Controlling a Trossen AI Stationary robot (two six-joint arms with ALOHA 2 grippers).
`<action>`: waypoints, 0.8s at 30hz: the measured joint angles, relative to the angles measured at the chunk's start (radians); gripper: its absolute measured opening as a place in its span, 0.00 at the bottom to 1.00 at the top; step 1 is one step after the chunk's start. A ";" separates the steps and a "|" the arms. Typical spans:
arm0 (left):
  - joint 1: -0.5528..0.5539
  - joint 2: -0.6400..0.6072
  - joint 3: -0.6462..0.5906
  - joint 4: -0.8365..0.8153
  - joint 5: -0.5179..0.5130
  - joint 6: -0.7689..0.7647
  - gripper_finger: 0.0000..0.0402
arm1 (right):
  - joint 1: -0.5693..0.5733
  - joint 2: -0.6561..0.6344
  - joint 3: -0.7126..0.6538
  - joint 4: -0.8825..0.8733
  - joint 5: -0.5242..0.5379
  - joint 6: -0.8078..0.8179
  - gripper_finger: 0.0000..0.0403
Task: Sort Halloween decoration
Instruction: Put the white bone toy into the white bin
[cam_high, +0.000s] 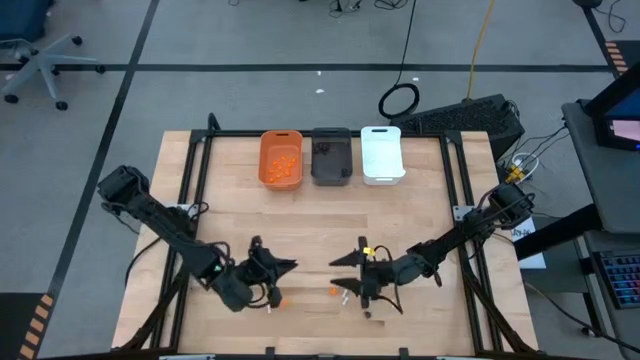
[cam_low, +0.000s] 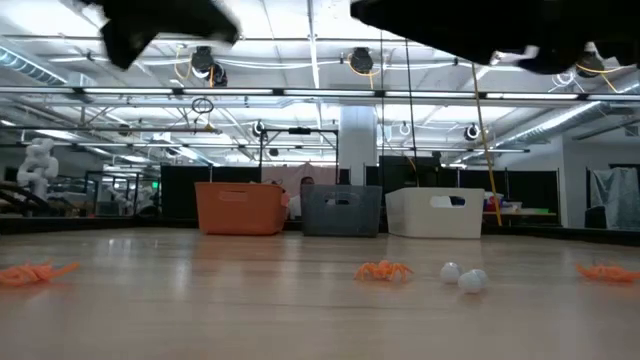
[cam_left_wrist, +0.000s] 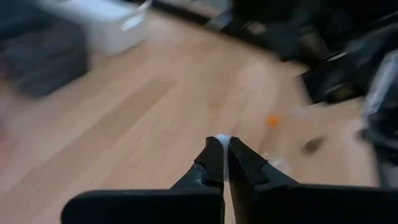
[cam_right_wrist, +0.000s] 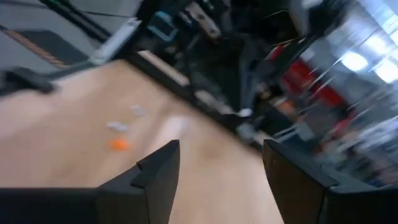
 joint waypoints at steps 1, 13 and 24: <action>0.015 0.000 0.001 0.069 0.018 0.063 0.00 | -0.003 0.000 0.000 0.031 0.009 -0.059 0.54; 0.189 0.000 0.002 0.571 0.262 0.552 0.00 | -0.011 0.000 0.028 0.272 0.010 -0.608 0.58; 0.278 -0.001 0.002 0.613 0.433 0.572 0.00 | -0.073 0.000 0.068 0.256 0.010 -0.713 0.57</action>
